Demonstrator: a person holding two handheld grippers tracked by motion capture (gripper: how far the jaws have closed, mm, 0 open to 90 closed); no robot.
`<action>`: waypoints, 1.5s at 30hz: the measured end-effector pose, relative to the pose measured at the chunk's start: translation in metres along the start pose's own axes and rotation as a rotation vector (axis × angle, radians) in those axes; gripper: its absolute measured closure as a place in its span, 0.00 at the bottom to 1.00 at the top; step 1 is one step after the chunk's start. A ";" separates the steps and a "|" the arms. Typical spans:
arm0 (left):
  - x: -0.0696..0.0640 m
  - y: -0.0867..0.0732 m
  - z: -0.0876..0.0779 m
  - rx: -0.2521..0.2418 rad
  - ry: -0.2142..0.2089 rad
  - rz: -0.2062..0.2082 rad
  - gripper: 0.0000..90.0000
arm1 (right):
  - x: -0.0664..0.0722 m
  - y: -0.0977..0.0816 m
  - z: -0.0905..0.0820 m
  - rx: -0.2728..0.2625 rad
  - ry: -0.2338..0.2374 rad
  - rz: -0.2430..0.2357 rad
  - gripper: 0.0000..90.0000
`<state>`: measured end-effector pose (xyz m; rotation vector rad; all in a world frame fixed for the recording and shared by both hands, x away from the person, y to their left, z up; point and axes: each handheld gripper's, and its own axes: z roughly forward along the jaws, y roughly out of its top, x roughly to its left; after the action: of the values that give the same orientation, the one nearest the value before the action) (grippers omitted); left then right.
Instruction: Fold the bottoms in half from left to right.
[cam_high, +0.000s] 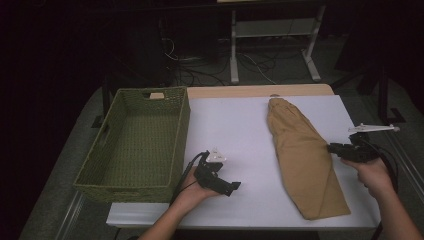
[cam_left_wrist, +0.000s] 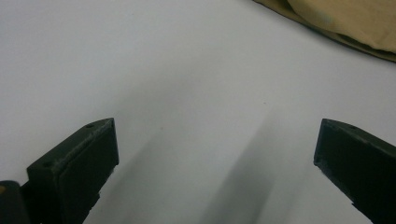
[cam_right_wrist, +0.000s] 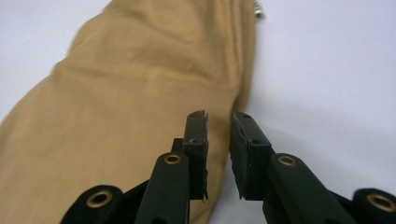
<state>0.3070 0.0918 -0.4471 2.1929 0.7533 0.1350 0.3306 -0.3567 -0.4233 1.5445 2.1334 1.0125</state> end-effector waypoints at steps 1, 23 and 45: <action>0.000 0.000 0.000 -0.001 0.001 0.002 0.00 | 0.002 -0.002 -0.003 0.003 0.005 -0.006 0.85; -0.001 0.001 -0.002 -0.004 0.002 0.008 0.00 | 0.040 -0.056 -0.036 0.144 0.113 -0.142 0.99; -0.003 0.001 0.001 0.005 -0.003 0.013 0.00 | 0.056 -0.063 -0.028 0.194 0.222 -0.156 0.99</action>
<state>0.3055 0.0893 -0.4467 2.2027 0.7386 0.1362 0.2492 -0.3252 -0.4397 1.3742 2.5271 0.9893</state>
